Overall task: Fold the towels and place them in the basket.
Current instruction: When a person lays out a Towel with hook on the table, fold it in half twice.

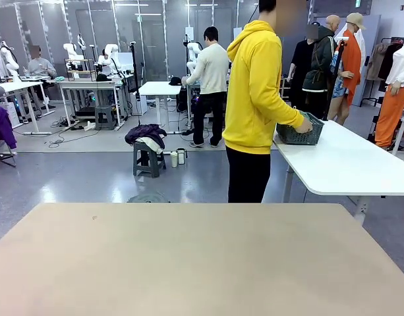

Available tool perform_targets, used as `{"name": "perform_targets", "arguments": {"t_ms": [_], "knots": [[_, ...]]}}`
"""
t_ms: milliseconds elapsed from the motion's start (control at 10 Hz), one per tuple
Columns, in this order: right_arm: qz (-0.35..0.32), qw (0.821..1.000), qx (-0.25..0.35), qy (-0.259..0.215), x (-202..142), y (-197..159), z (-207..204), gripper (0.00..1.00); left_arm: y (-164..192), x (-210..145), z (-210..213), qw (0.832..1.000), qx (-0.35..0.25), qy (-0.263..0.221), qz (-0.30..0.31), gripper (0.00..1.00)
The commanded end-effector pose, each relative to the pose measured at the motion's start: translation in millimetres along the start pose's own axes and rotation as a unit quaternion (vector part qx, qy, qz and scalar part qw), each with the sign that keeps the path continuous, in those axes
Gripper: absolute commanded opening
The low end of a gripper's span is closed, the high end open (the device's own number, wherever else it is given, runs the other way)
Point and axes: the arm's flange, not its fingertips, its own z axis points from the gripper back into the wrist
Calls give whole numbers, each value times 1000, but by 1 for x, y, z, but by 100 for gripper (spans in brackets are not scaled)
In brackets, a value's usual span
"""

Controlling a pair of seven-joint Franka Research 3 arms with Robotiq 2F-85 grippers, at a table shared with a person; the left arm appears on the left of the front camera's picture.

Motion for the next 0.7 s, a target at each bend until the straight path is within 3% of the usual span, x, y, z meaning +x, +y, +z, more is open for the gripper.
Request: {"name": "perform_targets", "arguments": {"t_ms": [0,600], "knots": [[1,1000,4,1,0,1,0,100,-1,2,3,1000,-1,7,-4,100],[1,1000,4,1,0,1,0,100,-1,2,3,1000,-1,7,-4,100]]}}
